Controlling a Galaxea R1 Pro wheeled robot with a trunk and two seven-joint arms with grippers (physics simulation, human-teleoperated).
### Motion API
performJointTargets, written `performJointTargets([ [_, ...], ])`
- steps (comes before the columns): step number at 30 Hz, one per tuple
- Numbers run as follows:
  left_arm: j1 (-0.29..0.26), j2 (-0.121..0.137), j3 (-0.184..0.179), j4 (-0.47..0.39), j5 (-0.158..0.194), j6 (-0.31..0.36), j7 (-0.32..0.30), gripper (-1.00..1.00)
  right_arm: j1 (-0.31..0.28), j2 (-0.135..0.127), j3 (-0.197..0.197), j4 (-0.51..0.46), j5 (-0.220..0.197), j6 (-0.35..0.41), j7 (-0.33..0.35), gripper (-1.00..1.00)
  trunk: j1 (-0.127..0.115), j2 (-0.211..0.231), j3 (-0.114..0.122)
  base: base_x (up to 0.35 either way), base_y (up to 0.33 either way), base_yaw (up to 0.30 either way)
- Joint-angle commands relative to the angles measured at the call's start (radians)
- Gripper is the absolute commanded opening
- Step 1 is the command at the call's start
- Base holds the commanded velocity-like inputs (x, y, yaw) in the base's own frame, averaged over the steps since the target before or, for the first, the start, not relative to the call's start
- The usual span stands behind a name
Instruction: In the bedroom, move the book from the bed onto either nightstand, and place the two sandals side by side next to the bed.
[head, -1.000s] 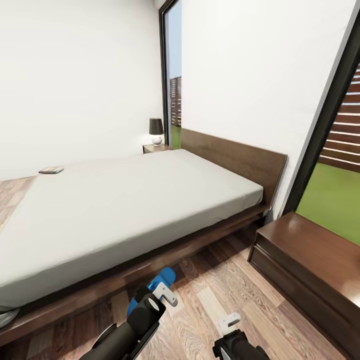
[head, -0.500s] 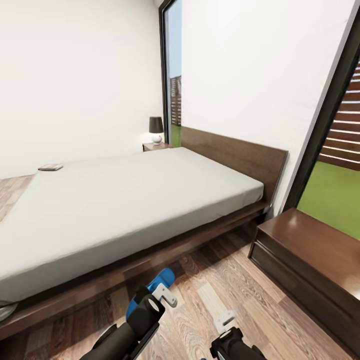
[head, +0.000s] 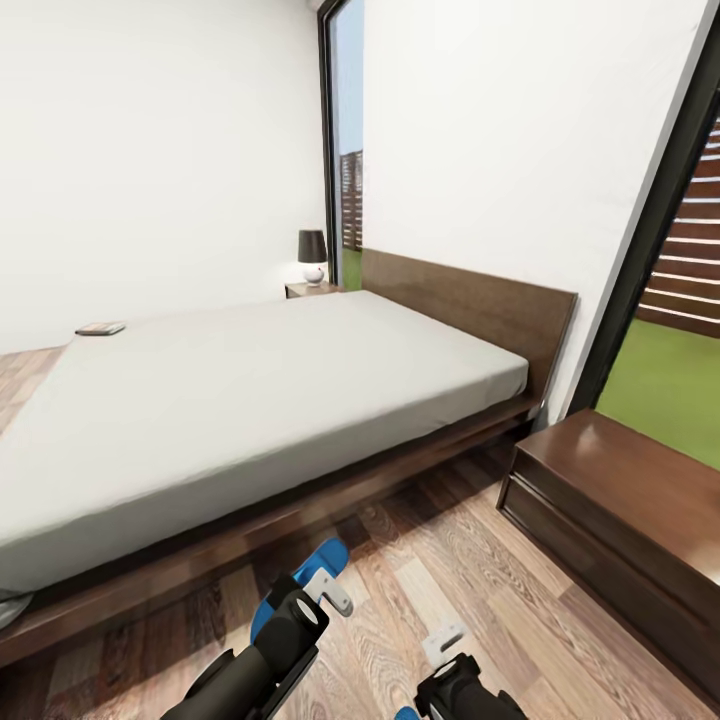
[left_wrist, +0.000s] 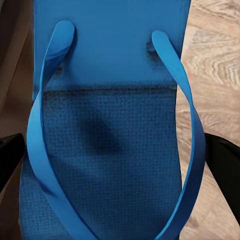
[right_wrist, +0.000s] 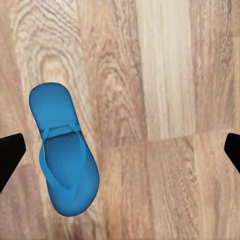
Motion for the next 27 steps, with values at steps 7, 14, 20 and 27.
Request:
performJointTargets([
  [7, -0.001, 0.000, -0.002, -0.001, -0.006, 0.005, 0.001, -1.00, -0.001, 0.016, 0.013, -0.002, 0.001, 0.008, -0.003, 1.00, 0.015, -0.029, -0.014, 0.000, 0.000, 0.000],
  [14, -0.001, 0.000, -0.002, -0.001, -0.007, 0.005, 0.002, -1.00, -0.001, 0.019, 0.021, -0.003, 0.001, 0.008, 0.050, 1.00, 0.015, -0.029, -0.014, 0.000, 0.000, 0.000],
  [20, -0.001, 0.000, -0.002, 0.000, -0.007, 0.005, 0.002, -1.00, -0.001, 0.017, 0.026, -0.004, 0.004, 0.011, 0.133, 1.00, 0.038, -0.071, -0.032, 0.000, 0.000, 0.000],
  [27, -0.001, 0.000, -0.002, 0.001, -0.007, 0.005, 0.002, -1.00, -0.001, 0.013, 0.026, -0.004, 0.004, 0.011, 0.149, 1.00, 0.046, -0.085, -0.039, 0.000, 0.000, 0.000],
])
